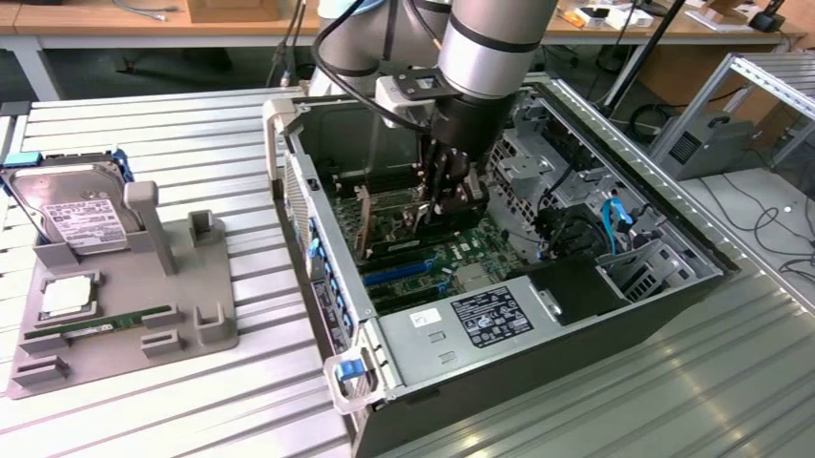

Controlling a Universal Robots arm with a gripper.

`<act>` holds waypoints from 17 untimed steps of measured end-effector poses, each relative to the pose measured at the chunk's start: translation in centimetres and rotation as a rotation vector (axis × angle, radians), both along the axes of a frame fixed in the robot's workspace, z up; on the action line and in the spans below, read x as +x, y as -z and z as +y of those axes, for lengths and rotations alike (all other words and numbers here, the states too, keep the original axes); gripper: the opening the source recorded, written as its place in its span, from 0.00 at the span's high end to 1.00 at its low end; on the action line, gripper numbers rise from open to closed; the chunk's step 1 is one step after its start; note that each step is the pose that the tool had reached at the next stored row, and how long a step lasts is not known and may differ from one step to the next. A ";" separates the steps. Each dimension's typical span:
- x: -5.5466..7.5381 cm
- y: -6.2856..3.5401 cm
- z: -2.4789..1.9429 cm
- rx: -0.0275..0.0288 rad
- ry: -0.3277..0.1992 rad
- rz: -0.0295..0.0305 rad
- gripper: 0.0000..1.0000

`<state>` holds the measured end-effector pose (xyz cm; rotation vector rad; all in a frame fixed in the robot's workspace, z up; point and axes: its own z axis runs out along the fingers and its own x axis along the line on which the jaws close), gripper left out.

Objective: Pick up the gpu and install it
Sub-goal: 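Insert the gpu into the slot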

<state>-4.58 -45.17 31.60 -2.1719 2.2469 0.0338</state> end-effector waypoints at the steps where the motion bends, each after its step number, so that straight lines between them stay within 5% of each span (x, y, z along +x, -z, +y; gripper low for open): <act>1: -0.3 0.16 -0.24 0.0000 0.000 0.0000 0.73; 2: -1.1 0.73 -1.09 0.0000 0.000 0.0000 0.73; 17: -2.1 2.24 -1.20 -0.0006 0.000 0.0000 0.73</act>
